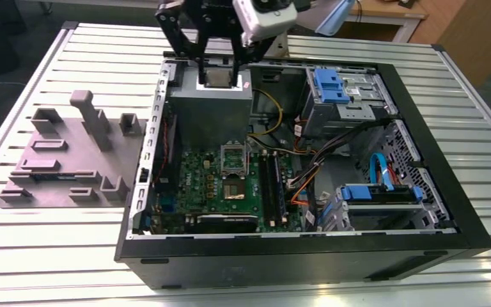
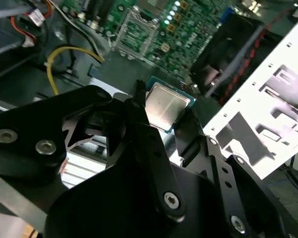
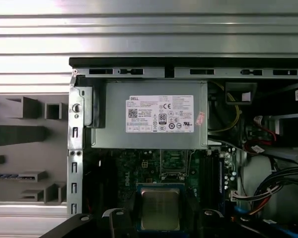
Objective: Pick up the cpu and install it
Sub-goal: 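Pick up the cpu and move it towards the insertion slot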
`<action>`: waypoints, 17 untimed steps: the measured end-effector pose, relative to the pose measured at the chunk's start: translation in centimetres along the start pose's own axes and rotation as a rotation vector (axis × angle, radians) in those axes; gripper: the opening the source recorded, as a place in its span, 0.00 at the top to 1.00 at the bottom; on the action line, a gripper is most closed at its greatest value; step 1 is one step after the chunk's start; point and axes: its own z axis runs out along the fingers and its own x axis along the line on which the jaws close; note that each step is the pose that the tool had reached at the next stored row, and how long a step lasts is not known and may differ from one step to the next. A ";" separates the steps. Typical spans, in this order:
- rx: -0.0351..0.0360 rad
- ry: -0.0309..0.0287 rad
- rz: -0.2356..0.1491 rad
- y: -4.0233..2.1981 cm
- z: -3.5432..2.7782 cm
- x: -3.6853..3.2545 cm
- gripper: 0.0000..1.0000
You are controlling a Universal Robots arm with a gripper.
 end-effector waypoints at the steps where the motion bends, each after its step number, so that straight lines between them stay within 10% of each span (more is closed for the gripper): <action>1: 0.0000 0.0000 0.000 0.00 0.05 -0.39 0.53; 9: -0.0002 -0.0004 0.007 -0.50 0.59 -1.18 0.53; 17: -0.0001 0.0009 0.008 -0.48 1.12 -4.57 0.53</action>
